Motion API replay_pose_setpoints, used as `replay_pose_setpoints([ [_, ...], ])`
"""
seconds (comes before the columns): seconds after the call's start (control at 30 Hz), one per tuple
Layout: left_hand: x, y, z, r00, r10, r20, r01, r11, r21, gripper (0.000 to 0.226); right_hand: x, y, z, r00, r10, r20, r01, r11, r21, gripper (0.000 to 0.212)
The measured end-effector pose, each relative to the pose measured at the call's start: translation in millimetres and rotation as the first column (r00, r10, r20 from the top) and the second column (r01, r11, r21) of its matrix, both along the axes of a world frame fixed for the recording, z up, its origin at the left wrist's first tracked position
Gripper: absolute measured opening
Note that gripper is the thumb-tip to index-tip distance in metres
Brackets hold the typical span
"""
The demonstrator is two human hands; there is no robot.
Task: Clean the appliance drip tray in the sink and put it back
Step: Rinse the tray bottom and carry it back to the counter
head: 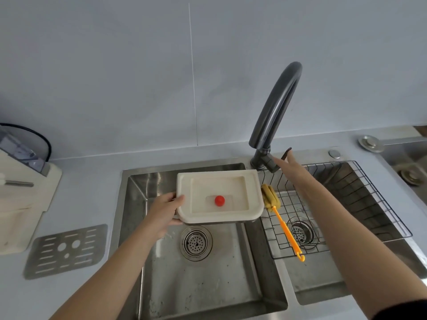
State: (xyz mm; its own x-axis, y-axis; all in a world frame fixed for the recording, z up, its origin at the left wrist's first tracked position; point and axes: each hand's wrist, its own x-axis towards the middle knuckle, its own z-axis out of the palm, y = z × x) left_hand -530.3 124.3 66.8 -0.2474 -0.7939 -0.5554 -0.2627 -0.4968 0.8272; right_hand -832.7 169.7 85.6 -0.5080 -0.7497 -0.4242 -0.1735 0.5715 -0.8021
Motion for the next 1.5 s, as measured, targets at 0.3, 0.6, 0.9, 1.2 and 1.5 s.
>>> replay_pose_setpoints([
  [0.3, 38.6, 4.5, 20.0, 0.993, -0.041, 0.113, 0.047, 0.997, -0.055, 0.024, 126.7, 81.7, -17.2, 0.915, 0.041, 0.401, 0.006, 0.993, -0.116, 0.039],
  [0.6, 95.9, 14.4, 48.4, 0.905, -0.072, 0.420, 0.190, 0.950, -0.247, 0.026, 201.2, 98.2, -51.9, 0.654, -0.041, 0.755, 0.103, 0.994, -0.036, 0.033],
  [0.9, 101.2, 6.9, 67.7, 0.719, -0.020, 0.695, 0.387, 0.842, -0.375, 0.033, 257.0, 102.9, -62.7, 0.277, -0.279, 0.920, 0.211, 0.951, 0.225, 0.021],
  [1.2, 51.7, -31.1, 78.0, 0.393, -0.093, 0.915, 0.632, 0.750, -0.195, 0.046, 294.1, 104.7, -50.7, -0.156, -0.429, 0.890, 0.106, 0.889, 0.446, 0.021],
  [1.5, 5.6, -28.1, 61.1, 0.185, -0.086, 0.979, 0.788, 0.608, -0.095, 0.039, 306.8, 100.3, -50.2, -0.332, -0.484, 0.810, 0.055, 0.847, 0.529, 0.029],
])
